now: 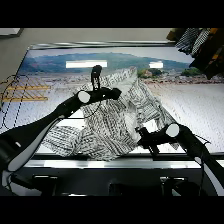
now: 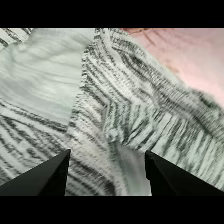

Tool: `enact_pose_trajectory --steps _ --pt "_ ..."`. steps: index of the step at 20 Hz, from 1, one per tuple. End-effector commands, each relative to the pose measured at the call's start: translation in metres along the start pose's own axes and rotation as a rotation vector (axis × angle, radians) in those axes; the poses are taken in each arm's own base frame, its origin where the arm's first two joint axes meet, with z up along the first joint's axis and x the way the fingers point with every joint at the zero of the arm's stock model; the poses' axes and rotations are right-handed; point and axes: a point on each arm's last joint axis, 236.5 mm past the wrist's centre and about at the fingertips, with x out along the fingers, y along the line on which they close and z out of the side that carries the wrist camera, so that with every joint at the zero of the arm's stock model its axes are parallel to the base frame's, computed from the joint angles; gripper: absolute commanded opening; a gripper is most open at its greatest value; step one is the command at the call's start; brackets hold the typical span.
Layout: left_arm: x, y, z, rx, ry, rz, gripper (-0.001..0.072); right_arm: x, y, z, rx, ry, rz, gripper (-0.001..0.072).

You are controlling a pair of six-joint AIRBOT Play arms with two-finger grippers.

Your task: Fold the clothes and pants, and hang the long-sleeved shirts on hangers.

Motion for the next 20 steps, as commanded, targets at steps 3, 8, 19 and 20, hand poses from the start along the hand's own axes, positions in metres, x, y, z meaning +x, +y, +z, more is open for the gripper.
enact_pose_trajectory --steps 3,8,19,20 --pt "0.047 -0.042 -0.027 -0.482 0.232 -0.114 0.0536 0.000 -0.004 -0.001 -0.056 0.006 -0.019 0.0024" --pt "0.063 -0.034 -0.063 -0.619 0.368 -0.087 0.0534 0.000 -0.004 -0.001 -0.081 0.006 -0.020 0.0024" --pt "0.088 -0.036 -0.073 -0.796 0.327 -0.087 0.0534 0.000 -0.005 0.000 -0.126 0.000 -0.021 0.0024" --pt "0.093 -0.034 -0.070 -0.803 0.296 -0.085 0.0533 0.000 -0.006 0.001 -0.129 -0.004 -0.025 0.0024"
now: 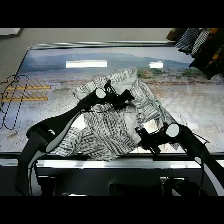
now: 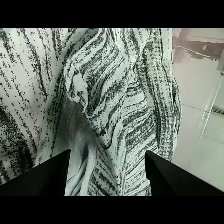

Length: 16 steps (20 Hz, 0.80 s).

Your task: Fold the clothes and pants, and hang the long-sleeved shirts on hangers.

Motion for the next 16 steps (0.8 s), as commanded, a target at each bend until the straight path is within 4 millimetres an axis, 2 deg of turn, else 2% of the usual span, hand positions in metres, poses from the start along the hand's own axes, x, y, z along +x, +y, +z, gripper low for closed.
enact_pose_trajectory --steps 1,2,5,7,8,10,13,15,16 --pt "0.013 -0.004 0.010 -0.058 -0.068 -0.044 0.0533 0.000 -0.002 0.002 -0.020 -0.009 -0.008 0.0024" --pt "0.016 -0.004 0.011 -0.070 -0.080 -0.054 0.0529 0.000 -0.002 0.002 -0.020 -0.010 -0.008 0.0024" --pt "0.023 -0.003 0.011 -0.122 -0.084 -0.077 0.0398 0.000 -0.002 0.003 -0.026 -0.012 -0.010 0.0024" --pt "0.026 -0.003 0.010 -0.123 -0.089 -0.078 0.0179 0.000 -0.003 0.003 -0.028 -0.014 -0.012 0.0024" --pt "0.026 -0.004 0.010 -0.123 -0.096 -0.081 0.0147 0.000 -0.003 0.003 -0.028 -0.014 -0.013 0.0024" --pt "0.026 -0.010 0.009 -0.074 -0.097 -0.090 0.0021 0.000 -0.003 0.003 -0.028 -0.011 -0.015 0.0024" --pt "0.018 -0.022 0.017 0.014 -0.106 -0.108 0.0018 -0.008 -0.001 0.010 -0.075 -0.061 -0.012 0.0024" --pt "0.002 -0.036 0.034 0.072 -0.123 -0.134 0.0017 -0.034 0.009 0.034 -0.168 -0.181 -0.043 0.0023" --pt "-0.011 -0.046 0.047 0.110 -0.139 -0.151 0.0016 -0.056 0.021 0.053 -0.214 -0.273 -0.063 0.0023"
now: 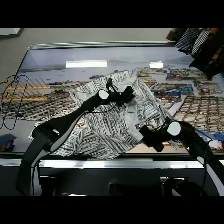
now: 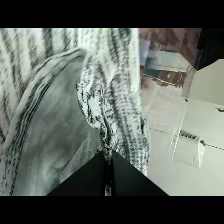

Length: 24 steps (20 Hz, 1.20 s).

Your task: Fold the clothes and pants, and hang the long-sleeved shirts on hangers.

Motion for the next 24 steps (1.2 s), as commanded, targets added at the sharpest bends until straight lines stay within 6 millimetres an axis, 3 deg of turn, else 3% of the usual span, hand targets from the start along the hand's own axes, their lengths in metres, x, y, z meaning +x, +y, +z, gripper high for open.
enact_pose_trajectory --steps 1,3,5,6,8,11,14,17,20,24 --pt "-0.028 -0.033 0.038 0.152 -0.029 -0.059 0.0017 -0.056 0.020 0.061 -0.127 -0.258 -0.063 0.0023" --pt "-0.063 -0.066 0.074 0.268 -0.078 -0.113 0.0016 -0.109 0.055 0.107 -0.142 -0.388 -0.013 0.0023" --pt "-0.112 -0.102 0.120 0.328 -0.195 -0.162 0.0016 -0.164 0.101 0.149 -0.223 -0.505 0.071 0.0023" --pt "-0.143 -0.118 0.144 0.345 -0.262 -0.178 0.0016 -0.189 0.127 0.160 -0.295 -0.560 0.109 0.0023" --pt "-0.207 -0.148 0.178 0.409 -0.381 -0.187 0.0016 -0.239 0.191 0.161 -0.466 -0.650 0.233 0.0023" --pt "-0.308 -0.194 0.201 0.563 -0.550 -0.158 0.0016 -0.317 0.269 0.126 -0.682 -0.802 0.401 0.0023" --pt "-0.406 -0.240 0.187 0.728 -0.685 -0.108 0.0016 -0.387 0.312 0.062 -0.849 -0.937 0.566 0.0023" --pt "-0.476 -0.268 0.150 0.766 -0.744 -0.070 0.0016 -0.416 0.318 0.008 -0.924 -0.961 0.670 0.0023" --pt "-0.518 -0.268 0.111 0.747 -0.742 0.018 0.0016 -0.434 0.314 -0.030 -0.973 -0.961 0.732 0.0023" --pt "-0.539 -0.253 0.068 0.696 -0.664 0.097 0.0017 -0.449 0.304 -0.043 -0.955 -0.958 0.767 0.0023"
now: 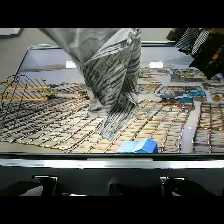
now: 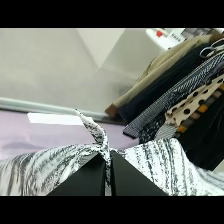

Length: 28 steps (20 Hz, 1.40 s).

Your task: Fold the clothes and pants, and hang the long-sleeved shirts on hangers.

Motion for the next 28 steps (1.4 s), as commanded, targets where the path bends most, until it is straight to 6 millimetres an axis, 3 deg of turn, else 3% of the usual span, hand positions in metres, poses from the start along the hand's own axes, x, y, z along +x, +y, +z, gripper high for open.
enact_pose_trajectory --steps 1,3,6,10,14,16,18,20,24,27,28 --pt "-0.043 0.001 -0.022 -0.039 0.109 0.093 0.0017 -0.014 0.011 0.002 0.012 -0.001 0.019 0.0023" --pt "-0.042 0.007 -0.047 -0.084 0.202 0.120 0.0016 -0.007 -0.004 -0.015 0.028 0.062 -0.038 0.0023" --pt "-0.028 0.034 -0.106 -0.209 0.378 0.200 0.0017 0.007 -0.040 -0.058 0.024 0.223 -0.168 0.0023" --pt "-0.003 0.064 -0.211 -0.322 0.615 0.282 0.0017 0.004 -0.115 -0.161 0.025 0.560 -0.443 0.0021" --pt "0.010 0.090 -0.325 -0.386 0.782 0.363 0.0018 -0.003 -0.148 -0.262 0.007 0.738 -0.652 0.0021" --pt "0.015 0.107 -0.361 -0.406 0.786 0.397 0.0019 -0.004 -0.162 -0.315 0.050 0.779 -0.748 0.0021" --pt "0.024 0.119 -0.378 -0.442 0.741 0.411 0.0019 0.000 -0.166 -0.358 0.118 0.784 -0.778 0.0021" --pt "0.027 0.129 -0.389 -0.458 0.726 0.427 0.0018 0.001 -0.166 -0.383 0.169 0.778 -0.794 0.0021" --pt "0.034 0.139 -0.392 -0.436 0.708 0.435 0.0020 0.008 -0.165 -0.383 0.194 0.751 -0.779 0.0022" --pt "0.047 0.146 -0.371 -0.444 0.617 0.419 0.0029 0.017 -0.159 -0.379 0.210 0.723 -0.744 0.0022" --pt "0.048 0.152 -0.364 -0.451 0.598 0.426 0.0061 0.022 -0.156 -0.372 0.217 0.699 -0.727 0.0022"
